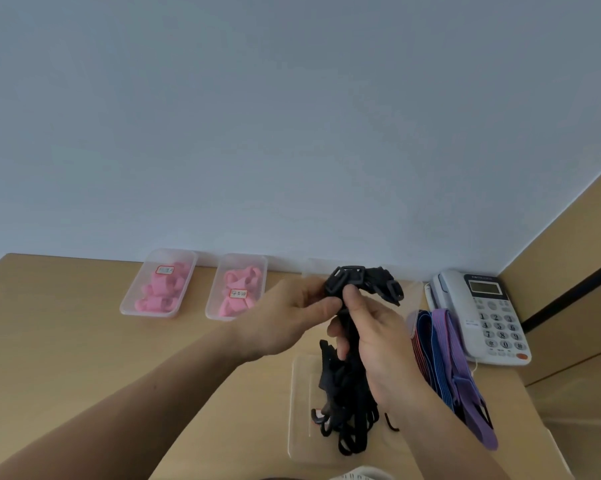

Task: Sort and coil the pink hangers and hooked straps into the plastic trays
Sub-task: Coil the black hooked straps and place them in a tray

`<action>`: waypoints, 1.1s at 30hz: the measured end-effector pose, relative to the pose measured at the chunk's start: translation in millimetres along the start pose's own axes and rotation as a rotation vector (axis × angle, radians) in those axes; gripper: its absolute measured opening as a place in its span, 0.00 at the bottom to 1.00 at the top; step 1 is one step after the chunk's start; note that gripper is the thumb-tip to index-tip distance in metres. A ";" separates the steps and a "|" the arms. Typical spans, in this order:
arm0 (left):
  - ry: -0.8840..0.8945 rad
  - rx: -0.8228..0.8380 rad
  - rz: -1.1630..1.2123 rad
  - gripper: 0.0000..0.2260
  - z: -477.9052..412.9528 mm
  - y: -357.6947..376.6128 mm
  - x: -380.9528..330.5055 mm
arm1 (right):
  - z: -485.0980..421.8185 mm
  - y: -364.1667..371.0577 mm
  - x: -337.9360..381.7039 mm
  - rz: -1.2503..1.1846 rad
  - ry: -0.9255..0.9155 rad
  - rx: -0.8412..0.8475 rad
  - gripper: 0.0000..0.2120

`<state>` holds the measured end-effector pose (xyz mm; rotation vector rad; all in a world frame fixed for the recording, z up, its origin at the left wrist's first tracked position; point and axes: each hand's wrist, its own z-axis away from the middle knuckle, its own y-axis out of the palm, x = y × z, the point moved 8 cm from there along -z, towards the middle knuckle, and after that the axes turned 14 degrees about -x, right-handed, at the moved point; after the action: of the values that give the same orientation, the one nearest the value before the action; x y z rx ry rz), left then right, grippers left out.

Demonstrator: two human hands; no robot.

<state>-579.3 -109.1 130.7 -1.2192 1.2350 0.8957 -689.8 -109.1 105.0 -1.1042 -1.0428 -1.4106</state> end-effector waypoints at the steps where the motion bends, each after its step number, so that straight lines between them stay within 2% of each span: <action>1: 0.004 -0.027 -0.004 0.10 0.5 0.8 1.0 | -0.3 -1.3 1.1 0.030 0.008 -0.007 0.23; 5: 0.052 -0.325 -0.222 0.07 0.2 -16.9 2.7 | -4.8 -6.7 6.1 0.158 -0.003 -0.063 0.24; 8: 0.153 -0.482 -0.493 0.12 2.0 -26.2 -6.8 | -8.3 -8.6 3.1 0.220 0.004 -0.101 0.22; 10: 0.143 -0.491 -0.514 0.10 1.8 -28.3 -5.4 | -9.9 -9.1 0.6 0.232 0.027 -0.101 0.22; 13: 0.065 -0.409 -0.416 0.09 1.3 -26.4 2.8 | -11.8 -9.9 -2.5 0.209 0.064 -0.083 0.21; 15: 0.114 -0.443 -0.490 0.09 1.2 -29.8 0.2 | -11.5 -8.7 -2.2 0.178 0.092 -0.064 0.19; 17: 0.259 -0.544 -0.694 0.07 1.2 -35.7 -8.3 | -8.7 -3.1 -4.8 0.010 0.198 -0.010 0.19; 20: 0.564 -0.618 -0.993 0.09 6.8 -28.1 -26.5 | -1.3 12.7 -6.5 -0.259 0.359 0.075 0.28; 23: 0.886 -0.629 -1.048 0.12 13.2 -18.4 -30.5 | -2.5 15.2 -9.1 -0.230 0.312 0.002 0.28; 25: 0.975 -0.575 -1.028 0.14 13.5 -17.9 -28.8 | -5.3 11.3 -10.9 -0.198 0.290 -0.052 0.25; 26: 0.937 -0.525 -0.968 0.15 11.2 -19.5 -27.0 | -7.0 9.7 -11.1 -0.200 0.282 -0.055 0.23; 27: 0.812 -0.490 -0.836 0.17 7.5 -24.1 -24.5 | -8.7 8.4 -10.1 -0.209 0.266 -0.050 0.21; 29: 0.363 -0.415 -0.398 0.23 -3.0 -35.8 -7.7 | -12.5 6.4 -5.3 -0.219 0.192 -0.027 0.19; 31: -0.090 -0.229 0.084 0.20 -7.8 -25.4 16.4 | -12.4 9.5 -1.1 -0.196 0.103 0.018 0.18; 32: -0.194 -0.161 0.205 0.17 -8.4 -20.6 20.9 | -11.2 12.0 -0.4 -0.182 0.070 0.050 0.18; 33: -0.220 -0.129 0.219 0.17 -9.3 -19.1 20.2 | -9.9 14.0 -0.8 -0.169 0.050 0.081 0.18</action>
<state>-559.3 -123.9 115.2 -1.0661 1.1607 1.2527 -676.8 -120.1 102.8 -0.9360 -1.1688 -1.5078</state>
